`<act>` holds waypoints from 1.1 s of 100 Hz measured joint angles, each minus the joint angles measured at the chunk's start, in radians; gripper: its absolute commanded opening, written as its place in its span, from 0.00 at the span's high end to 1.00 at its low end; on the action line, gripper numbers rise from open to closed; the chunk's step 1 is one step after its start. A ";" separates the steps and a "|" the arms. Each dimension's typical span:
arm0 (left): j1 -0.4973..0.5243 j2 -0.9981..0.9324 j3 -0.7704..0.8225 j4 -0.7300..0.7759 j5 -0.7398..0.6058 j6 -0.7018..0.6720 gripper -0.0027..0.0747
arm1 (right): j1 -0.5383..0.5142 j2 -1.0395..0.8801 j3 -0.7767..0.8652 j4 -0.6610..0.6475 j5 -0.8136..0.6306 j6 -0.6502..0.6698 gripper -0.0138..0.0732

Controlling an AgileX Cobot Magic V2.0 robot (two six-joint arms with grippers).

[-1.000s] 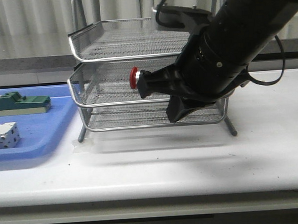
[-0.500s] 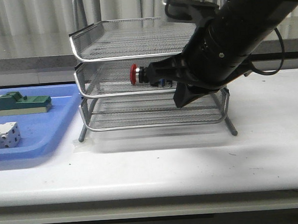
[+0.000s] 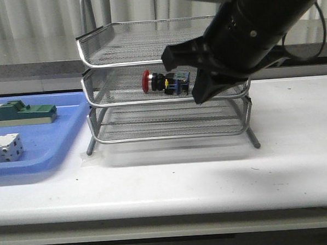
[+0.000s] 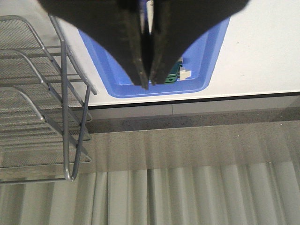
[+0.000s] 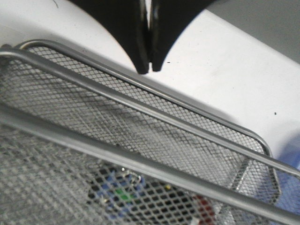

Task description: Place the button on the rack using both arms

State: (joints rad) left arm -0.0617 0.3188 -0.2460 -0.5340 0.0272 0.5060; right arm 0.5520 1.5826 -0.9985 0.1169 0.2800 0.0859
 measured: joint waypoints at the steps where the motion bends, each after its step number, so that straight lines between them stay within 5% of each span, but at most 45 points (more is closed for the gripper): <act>1: 0.000 0.000 0.000 0.000 0.000 0.000 0.99 | 0.000 -0.009 0.000 -0.002 0.002 0.000 0.91; 75: 0.000 0.000 0.000 0.000 0.000 0.000 0.99 | -0.303 -0.741 0.337 -0.134 0.084 0.000 0.91; 110: 0.000 0.000 0.000 0.000 0.000 0.000 0.99 | -0.355 -1.173 0.530 -0.194 0.128 0.000 0.91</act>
State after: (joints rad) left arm -0.0617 0.3188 -0.2460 -0.5340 0.0272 0.5060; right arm 0.1973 0.4098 -0.4684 -0.0768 0.4084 0.0859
